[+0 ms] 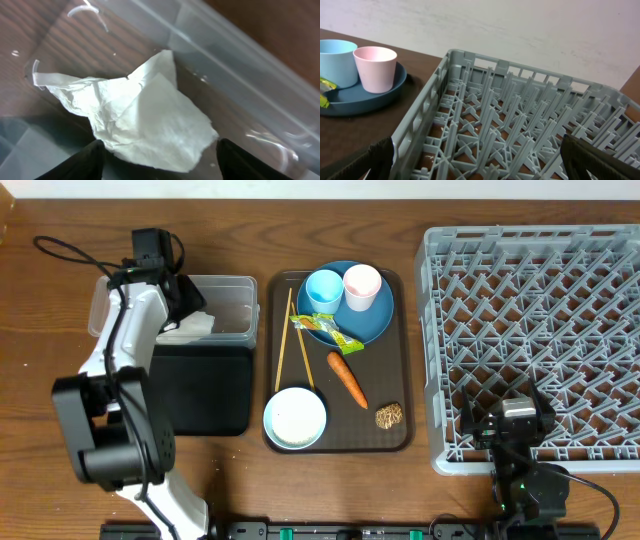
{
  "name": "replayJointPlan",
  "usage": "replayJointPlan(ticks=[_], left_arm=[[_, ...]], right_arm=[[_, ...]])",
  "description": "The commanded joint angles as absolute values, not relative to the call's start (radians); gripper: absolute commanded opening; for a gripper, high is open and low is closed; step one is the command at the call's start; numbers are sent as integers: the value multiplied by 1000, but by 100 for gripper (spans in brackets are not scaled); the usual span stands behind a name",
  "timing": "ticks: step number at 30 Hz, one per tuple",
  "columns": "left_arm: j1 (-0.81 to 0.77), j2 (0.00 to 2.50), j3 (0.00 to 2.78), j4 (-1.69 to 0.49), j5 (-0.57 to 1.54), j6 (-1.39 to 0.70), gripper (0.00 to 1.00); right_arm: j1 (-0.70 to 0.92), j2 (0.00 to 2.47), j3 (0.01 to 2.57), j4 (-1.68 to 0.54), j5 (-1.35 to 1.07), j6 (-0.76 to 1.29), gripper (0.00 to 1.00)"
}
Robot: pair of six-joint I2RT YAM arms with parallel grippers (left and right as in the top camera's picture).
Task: Sort waste into correct bins and load items into the dishwasher rack
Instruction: 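Move the left gripper back to the green snack wrapper by the plate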
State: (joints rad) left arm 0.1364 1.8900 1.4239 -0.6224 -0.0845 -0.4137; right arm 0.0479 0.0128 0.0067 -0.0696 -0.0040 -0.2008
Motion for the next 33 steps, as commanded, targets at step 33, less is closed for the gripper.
replayJointPlan(ticks=[33], left_arm=[[-326, 1544, 1419, -834, 178, -611, 90]], right_arm=[[40, 11, 6, -73, -8, -207, 99]])
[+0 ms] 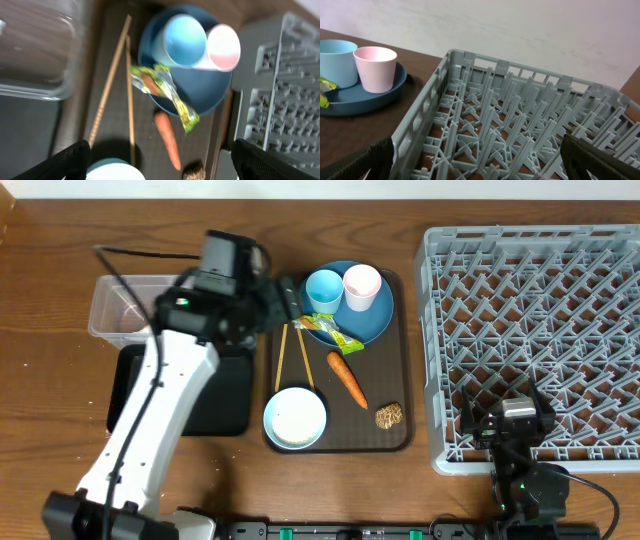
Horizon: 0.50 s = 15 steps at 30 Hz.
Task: Sort waste into correct bins and load items into the dishwasher rack
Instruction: 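Move the left gripper back to the green snack wrapper by the plate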
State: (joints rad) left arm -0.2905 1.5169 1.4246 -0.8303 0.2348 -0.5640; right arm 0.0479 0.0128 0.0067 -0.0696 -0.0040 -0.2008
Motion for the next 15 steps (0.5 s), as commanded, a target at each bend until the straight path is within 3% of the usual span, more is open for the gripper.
replayJointPlan(ticks=[1, 15], left_arm=[[-345, 1556, 1419, -834, 177, -628, 90], [-451, 1763, 1419, -723, 171, -687, 89]], right_arm=[[40, 11, 6, -73, -8, -207, 99], [40, 11, 6, -73, -8, -207, 99]])
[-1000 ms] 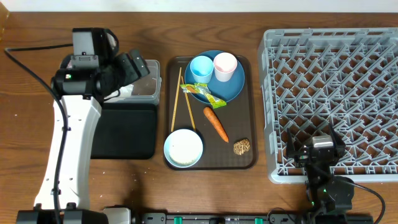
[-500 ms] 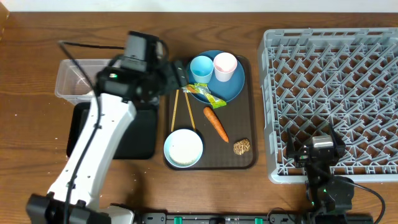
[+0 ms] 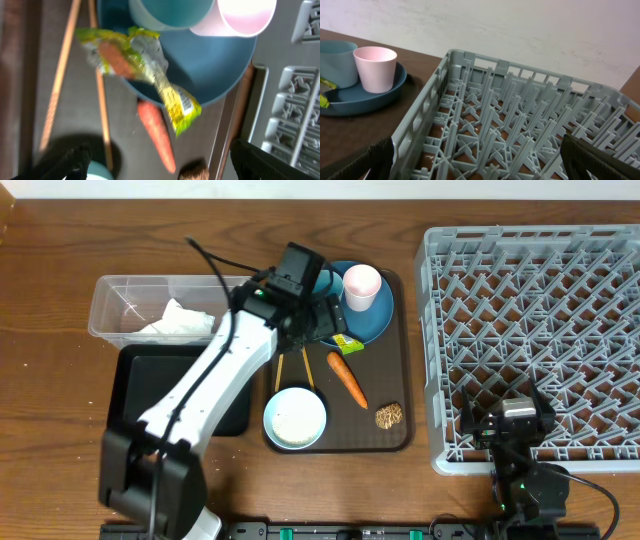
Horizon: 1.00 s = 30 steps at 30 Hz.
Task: Sort waste into correct bins and load items into the dishwasher rack
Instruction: 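Move the left gripper back to the green snack wrapper by the plate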
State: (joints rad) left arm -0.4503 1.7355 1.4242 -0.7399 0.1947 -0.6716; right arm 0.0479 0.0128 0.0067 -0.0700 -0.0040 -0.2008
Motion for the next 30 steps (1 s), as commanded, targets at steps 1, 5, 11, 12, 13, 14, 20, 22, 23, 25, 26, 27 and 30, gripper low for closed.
replayJointPlan(ticks=[1, 5, 11, 12, 13, 14, 20, 22, 23, 25, 26, 27, 30], left_arm=[[-451, 1776, 1419, -706, 171, -687, 89], [-451, 1805, 1419, -671, 171, -687, 84], [-451, 1840, 1419, -641, 169, -713, 81], [-451, 1846, 1419, -641, 167, -726, 81], [-451, 1856, 1419, -640, 167, -736, 81], [-451, 1863, 1419, -640, 167, -744, 81], [-451, 1900, 1419, -624, 167, -773, 81], [-451, 1906, 1419, -601, 167, -773, 80], [-451, 1908, 1419, -590, 167, -773, 80], [-451, 1909, 1419, -584, 167, -785, 79], [-451, 1909, 1419, -583, 166, -792, 79], [-451, 1909, 1419, -584, 166, -802, 78], [-451, 1909, 1419, -584, 163, -810, 76]], right_arm=[[40, 11, 6, -73, -8, -207, 99], [40, 11, 6, -73, -8, -207, 99], [40, 11, 6, -73, -8, -207, 99], [40, 11, 6, -73, -8, -207, 99], [40, 11, 6, -73, -8, -207, 99], [40, 11, 6, -73, -8, -207, 99], [40, 11, 6, -73, -8, -207, 99], [40, 11, 6, -73, -8, -207, 99], [40, 11, 6, -73, -8, -207, 99], [40, 11, 6, -73, -8, -207, 99], [40, 11, 6, -73, -8, -207, 99], [40, 11, 6, -73, -8, -207, 99], [40, 11, 6, -73, -8, -207, 99]])
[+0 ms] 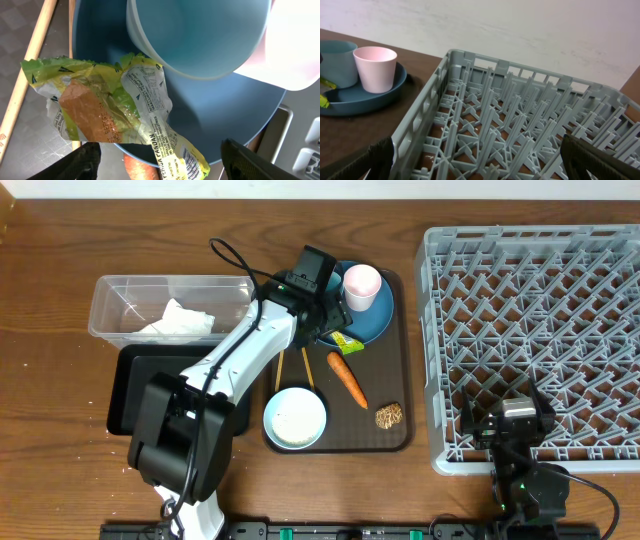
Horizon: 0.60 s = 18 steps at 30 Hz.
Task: Sort waste into correct bins and load items into the dishwasher rack
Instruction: 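Move the left gripper back to the green snack wrapper by the plate, then grasp the green snack wrapper with the left gripper and lift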
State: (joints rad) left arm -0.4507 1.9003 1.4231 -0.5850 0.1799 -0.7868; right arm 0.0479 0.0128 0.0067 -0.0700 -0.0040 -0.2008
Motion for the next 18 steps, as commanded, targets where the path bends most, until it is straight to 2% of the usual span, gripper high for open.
replayJointPlan(ticks=[1, 4, 10, 18], left_arm=[[-451, 1909, 1419, -584, 163, -810, 77], [-451, 1909, 1419, -584, 163, -810, 72], [-451, 1910, 1419, -580, 163, -826, 68], [-451, 1910, 1419, -581, 140, -855, 67]], right_arm=[[40, 11, 6, -73, -8, -207, 99], [40, 11, 6, -73, -8, -207, 99], [40, 11, 6, -73, -8, -207, 99], [40, 11, 6, -73, -8, -207, 99]])
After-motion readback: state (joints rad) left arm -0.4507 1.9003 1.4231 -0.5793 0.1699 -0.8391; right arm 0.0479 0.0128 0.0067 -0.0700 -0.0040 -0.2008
